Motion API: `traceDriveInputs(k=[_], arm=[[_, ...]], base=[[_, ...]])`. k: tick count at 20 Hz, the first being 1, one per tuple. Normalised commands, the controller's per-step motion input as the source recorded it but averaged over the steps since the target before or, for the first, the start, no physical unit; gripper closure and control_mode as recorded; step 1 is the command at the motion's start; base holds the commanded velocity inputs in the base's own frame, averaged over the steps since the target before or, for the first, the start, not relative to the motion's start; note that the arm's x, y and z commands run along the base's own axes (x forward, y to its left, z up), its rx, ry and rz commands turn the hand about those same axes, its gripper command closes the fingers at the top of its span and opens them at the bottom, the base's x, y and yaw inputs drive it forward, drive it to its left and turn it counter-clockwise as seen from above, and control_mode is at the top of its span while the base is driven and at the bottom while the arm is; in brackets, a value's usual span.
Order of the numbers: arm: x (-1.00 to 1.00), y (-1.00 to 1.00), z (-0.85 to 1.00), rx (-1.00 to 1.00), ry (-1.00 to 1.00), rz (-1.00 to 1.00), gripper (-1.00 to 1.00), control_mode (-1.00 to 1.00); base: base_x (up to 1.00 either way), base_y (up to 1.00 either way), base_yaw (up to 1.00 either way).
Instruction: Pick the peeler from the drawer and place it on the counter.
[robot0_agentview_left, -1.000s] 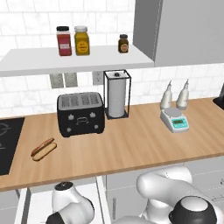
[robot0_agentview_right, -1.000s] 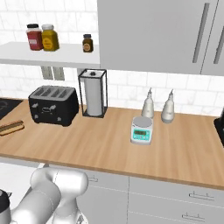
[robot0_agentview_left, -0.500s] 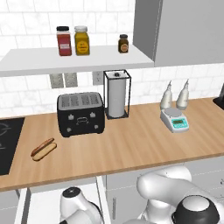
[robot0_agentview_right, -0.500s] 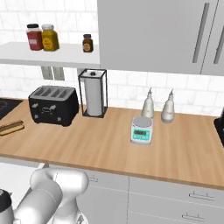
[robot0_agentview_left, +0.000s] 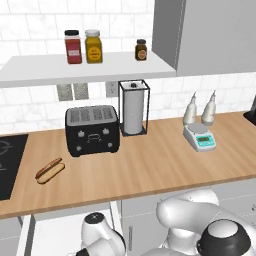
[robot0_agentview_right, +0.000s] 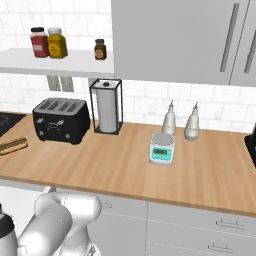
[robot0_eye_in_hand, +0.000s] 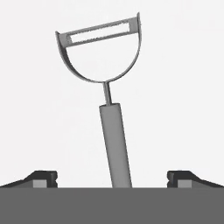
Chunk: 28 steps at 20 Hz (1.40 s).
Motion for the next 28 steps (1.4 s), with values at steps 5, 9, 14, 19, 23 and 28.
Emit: traceDriveInputs(k=[5,9,14,19,23,28], arm=[[0.04,0.00,-0.21,0.00,0.00,0.00,-1.00,-1.00],[0.02,0.00,-0.25,-0.01,0.00,0.00,-1.00,-1.00],[0.00,0.00,-0.19,0.00,0.00,0.00,-1.00,-1.00],[0.00,0.00,-0.10,0.00,0.00,0.00,1.00,-1.00],[0.00,0.00,0.00,0.00,0.00,0.00,1.00,-1.00],[0.00,0.00,0.00,0.00,0.00,0.00,1.00,-1.00]], base=[[0.00,0.00,0.00],[0.00,0.00,0.00],[0.00,0.00,0.00],[0.00,0.00,0.00],[0.00,0.00,0.00],[0.00,0.00,0.00]])
